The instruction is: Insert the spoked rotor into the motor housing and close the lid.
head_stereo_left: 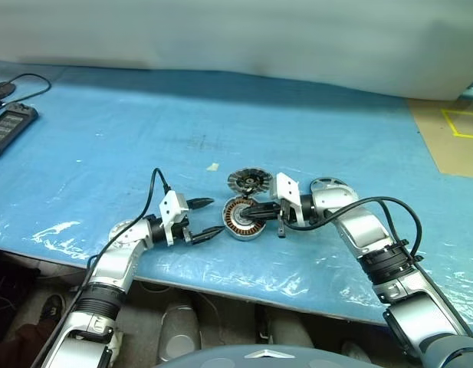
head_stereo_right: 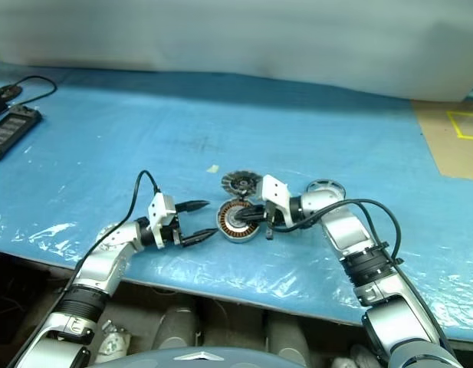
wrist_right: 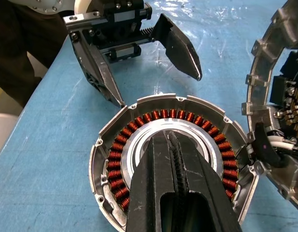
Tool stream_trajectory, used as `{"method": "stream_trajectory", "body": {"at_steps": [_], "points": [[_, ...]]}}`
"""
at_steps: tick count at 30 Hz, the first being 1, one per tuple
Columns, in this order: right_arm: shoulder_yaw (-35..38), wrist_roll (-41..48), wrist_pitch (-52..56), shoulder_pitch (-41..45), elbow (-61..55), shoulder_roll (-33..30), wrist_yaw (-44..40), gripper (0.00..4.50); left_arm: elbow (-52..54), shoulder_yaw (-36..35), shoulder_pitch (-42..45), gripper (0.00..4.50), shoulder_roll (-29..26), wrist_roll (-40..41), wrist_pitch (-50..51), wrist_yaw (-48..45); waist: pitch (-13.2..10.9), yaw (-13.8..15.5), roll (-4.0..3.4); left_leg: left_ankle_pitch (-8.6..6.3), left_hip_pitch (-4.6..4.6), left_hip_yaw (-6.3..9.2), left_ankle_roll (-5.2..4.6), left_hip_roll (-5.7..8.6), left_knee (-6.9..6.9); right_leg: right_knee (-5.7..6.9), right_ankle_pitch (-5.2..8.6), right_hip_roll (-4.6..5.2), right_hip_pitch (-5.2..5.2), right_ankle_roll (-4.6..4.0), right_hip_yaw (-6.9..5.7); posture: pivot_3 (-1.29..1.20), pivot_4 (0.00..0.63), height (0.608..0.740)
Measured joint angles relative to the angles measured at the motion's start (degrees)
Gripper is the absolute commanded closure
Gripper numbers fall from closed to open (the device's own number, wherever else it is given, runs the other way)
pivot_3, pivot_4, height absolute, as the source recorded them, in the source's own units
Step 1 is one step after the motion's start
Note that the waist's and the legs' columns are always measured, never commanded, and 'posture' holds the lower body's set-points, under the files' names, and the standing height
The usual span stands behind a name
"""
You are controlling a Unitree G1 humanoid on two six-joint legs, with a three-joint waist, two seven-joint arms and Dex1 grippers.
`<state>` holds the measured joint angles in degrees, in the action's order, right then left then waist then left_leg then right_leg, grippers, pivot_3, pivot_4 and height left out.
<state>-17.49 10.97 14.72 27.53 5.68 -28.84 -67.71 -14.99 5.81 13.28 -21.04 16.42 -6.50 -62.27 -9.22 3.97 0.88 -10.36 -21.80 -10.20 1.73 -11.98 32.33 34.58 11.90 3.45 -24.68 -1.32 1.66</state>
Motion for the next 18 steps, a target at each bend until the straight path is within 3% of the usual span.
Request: {"method": "stream_trajectory", "body": {"at_steps": [5,9,18], "points": [[1.20,0.80,1.25,0.03,-1.06,-0.34,-0.02,4.49,-0.03,0.00,-0.02,0.41,-0.01,0.00,0.00,-0.03,0.00,0.00,0.00,0.00,-0.03,0.00,0.00,0.00,0.00,-0.01,0.00,-0.01,-0.03,0.00,0.00,0.00,0.150,0.740],[1.19,0.64,1.36,-0.03,-0.98,-0.34,-0.01,3.60,-0.08,0.00,-0.01,0.41,-0.01,-0.02,0.00,-0.02,0.00,0.00,0.00,0.00,-0.05,0.00,0.00,0.01,0.00,0.00,0.00,0.00,-0.05,0.00,0.00,0.00,0.150,0.740],[1.19,0.49,1.09,-0.32,-0.97,-0.34,0.25,3.60,-0.22,0.00,-0.01,0.41,-0.01,-0.04,0.00,-0.02,0.00,-0.01,0.00,0.00,-0.05,0.00,0.00,0.01,0.00,0.02,0.00,0.00,-0.05,0.00,0.00,0.00,0.150,0.740]]}}
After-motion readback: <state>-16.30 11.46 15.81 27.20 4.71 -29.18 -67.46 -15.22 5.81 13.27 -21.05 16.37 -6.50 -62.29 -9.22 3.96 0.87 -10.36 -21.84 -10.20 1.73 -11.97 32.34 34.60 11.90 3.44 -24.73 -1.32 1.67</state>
